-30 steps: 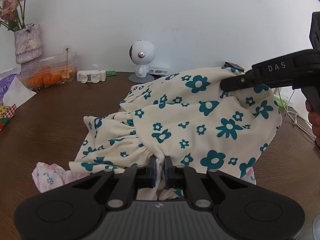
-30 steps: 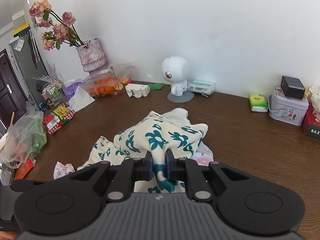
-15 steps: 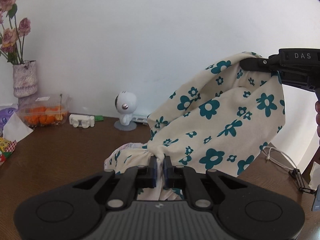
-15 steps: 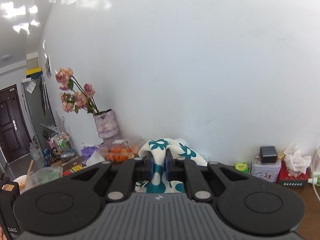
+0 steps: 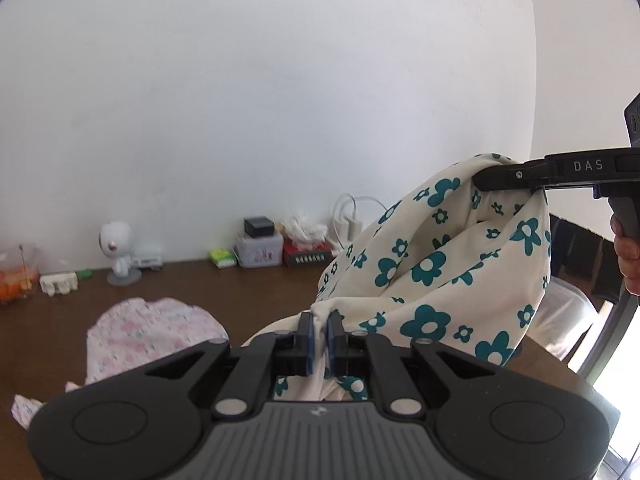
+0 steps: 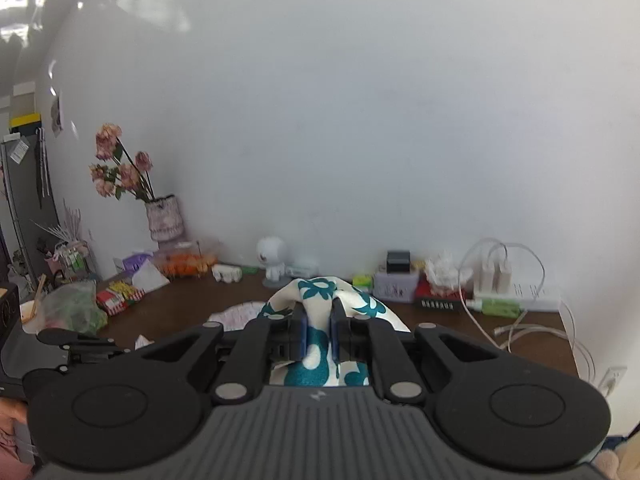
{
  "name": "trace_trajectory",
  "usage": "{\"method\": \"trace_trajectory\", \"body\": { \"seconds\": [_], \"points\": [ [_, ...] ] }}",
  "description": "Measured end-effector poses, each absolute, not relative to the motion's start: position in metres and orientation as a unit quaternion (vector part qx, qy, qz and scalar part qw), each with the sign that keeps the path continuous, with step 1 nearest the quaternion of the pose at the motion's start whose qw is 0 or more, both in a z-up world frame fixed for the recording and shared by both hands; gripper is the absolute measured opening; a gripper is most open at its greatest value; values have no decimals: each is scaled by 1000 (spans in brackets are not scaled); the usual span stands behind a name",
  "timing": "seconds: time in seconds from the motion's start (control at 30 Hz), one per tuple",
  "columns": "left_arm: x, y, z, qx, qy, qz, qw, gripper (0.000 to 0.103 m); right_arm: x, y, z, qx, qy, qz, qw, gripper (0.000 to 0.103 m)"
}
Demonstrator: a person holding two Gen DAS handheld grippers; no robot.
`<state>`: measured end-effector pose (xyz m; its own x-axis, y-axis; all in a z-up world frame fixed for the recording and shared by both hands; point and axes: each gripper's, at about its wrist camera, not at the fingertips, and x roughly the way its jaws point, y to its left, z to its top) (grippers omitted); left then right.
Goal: Fold clothes
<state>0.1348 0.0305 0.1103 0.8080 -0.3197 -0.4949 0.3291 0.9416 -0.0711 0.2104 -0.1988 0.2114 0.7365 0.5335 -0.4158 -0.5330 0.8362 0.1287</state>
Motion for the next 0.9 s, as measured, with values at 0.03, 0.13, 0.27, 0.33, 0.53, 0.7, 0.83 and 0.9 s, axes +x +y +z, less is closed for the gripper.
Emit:
{"method": "trace_trajectory", "body": {
  "seconds": [0.03, 0.13, 0.27, 0.33, 0.53, 0.7, 0.83, 0.9],
  "points": [
    [132, 24, 97, 11, 279, -177, 944, 6, 208, -203, 192, -1, 249, 281, 927, 10],
    [125, 19, 62, 12, 332, -180, 926, 6, 198, -216, 131, 1, 315, 270, 910, 10],
    [121, 18, 29, 17, 387, -185, 903, 8, 180, -230, 76, 23, 364, 271, 891, 12],
    [122, 21, 25, 16, 401, -181, 898, 16, 172, -234, 61, 32, 389, 277, 878, 18],
    [128, 32, 57, 22, 358, -178, 917, 71, 155, -259, 74, 58, 383, 301, 871, 62],
    [166, 15, 79, 32, 343, -179, 922, 86, 171, -288, 100, 90, 348, 288, 888, 78],
    [226, -15, 53, 22, 394, -186, 900, 86, 206, -285, 77, 92, 378, 252, 886, 78],
    [250, -27, 36, 26, 411, -185, 893, 84, 223, -282, 61, 88, 398, 235, 883, 73]
  ]
}}
